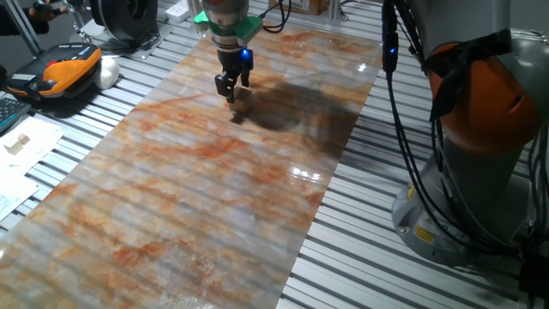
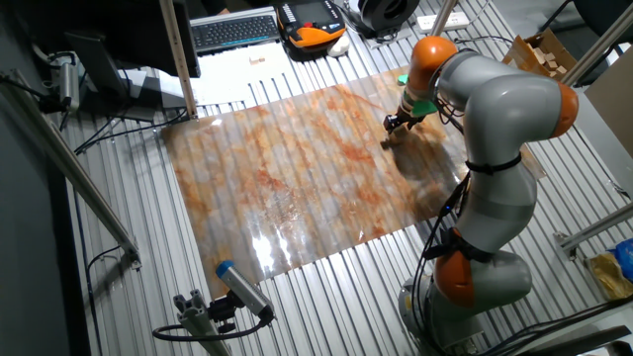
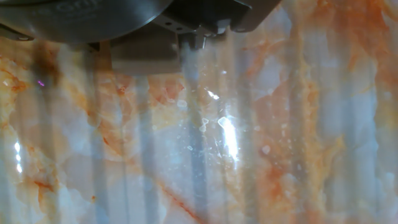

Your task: Pick up one small block

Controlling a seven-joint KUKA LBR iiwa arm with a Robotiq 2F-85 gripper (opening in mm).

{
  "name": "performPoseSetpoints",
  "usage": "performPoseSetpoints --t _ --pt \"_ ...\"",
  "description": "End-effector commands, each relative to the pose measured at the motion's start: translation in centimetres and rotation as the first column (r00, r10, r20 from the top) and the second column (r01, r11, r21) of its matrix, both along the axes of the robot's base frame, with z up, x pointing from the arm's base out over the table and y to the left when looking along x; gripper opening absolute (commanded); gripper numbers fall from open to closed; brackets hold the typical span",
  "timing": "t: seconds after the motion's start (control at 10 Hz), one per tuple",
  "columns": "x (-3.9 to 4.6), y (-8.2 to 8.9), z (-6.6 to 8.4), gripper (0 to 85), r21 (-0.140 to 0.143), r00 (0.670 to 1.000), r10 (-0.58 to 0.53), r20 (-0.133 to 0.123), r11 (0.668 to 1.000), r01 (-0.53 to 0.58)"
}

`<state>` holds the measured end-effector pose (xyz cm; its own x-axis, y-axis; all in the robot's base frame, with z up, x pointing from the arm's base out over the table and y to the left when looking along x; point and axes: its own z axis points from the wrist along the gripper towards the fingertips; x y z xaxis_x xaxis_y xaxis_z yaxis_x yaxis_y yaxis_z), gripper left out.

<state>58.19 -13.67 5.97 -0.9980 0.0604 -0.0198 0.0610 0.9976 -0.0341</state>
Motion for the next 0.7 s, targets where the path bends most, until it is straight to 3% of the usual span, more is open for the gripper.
performPoseSetpoints --t 0.0,0.3,0.6 --pt "0.0 -0.01 0.02 68.0 0.003 1.0 0.0 -0.014 1.0 0.0" --pt "0.0 -0.01 0.02 68.0 -0.005 1.0 0.013 -0.012 1.0 -0.013" --pt "0.0 -0.01 0.02 68.0 0.021 0.998 0.069 -0.007 0.997 -0.069"
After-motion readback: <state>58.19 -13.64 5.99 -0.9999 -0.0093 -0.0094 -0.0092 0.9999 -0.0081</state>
